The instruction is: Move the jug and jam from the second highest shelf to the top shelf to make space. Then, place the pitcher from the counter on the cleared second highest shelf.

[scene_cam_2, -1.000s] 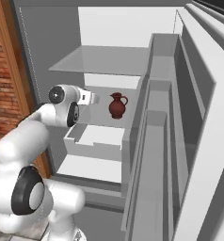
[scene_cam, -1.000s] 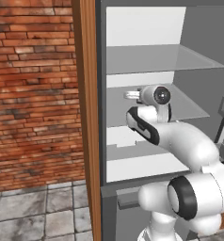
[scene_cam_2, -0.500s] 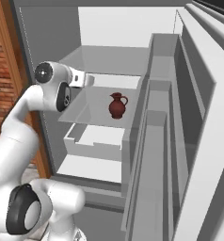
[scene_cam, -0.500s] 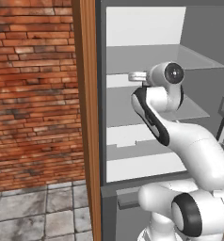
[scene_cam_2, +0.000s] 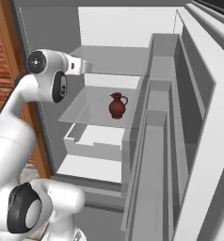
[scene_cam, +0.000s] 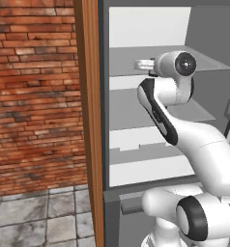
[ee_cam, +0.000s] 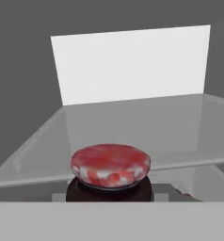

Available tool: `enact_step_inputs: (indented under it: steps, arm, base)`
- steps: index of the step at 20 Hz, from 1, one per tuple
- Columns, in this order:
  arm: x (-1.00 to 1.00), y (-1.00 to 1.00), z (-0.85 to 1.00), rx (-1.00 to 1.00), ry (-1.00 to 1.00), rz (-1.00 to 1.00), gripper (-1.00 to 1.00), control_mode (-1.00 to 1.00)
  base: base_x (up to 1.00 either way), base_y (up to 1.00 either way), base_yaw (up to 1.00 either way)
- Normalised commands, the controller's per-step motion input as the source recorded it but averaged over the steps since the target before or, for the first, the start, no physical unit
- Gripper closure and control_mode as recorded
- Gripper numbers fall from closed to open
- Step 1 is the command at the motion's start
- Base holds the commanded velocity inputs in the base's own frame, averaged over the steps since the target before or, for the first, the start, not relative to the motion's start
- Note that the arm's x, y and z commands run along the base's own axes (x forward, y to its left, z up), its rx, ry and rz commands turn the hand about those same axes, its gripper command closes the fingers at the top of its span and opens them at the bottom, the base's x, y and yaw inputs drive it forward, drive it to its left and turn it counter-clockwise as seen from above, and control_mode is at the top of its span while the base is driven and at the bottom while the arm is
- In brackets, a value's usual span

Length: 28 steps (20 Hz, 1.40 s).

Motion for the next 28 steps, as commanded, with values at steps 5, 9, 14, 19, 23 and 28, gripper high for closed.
enact_step_inputs:
  steps: [5, 9, 14, 19, 23, 28]
  arm:
    - [0.03, 0.00, 0.00, 0.00, -0.31, 0.00, 1.00, -1.00]
    - [0.26, 0.00, -0.03, 0.00, -0.19, 0.00, 1.00, -1.00]
    - [0.45, -0.04, 0.00, 0.00, 0.06, 0.00, 1.00, -1.00]
    - [0.49, -0.08, 0.00, -0.01, 0.18, 0.00, 1.00, -1.00]
    - [0.44, -0.04, 0.00, -0.04, 0.11, 0.00, 1.00, -1.00]
    - [0.46, 0.00, -0.04, -0.04, 0.00, 0.00, 1.00, -1.00]
  base:
    - [0.00, 0.00, 0.00]
    - [0.00, 0.00, 0.00]
    - [0.00, 0.00, 0.00]
    - [0.00, 0.00, 0.00]
    - [0.00, 0.00, 0.00]
    - [0.00, 0.00, 0.00]
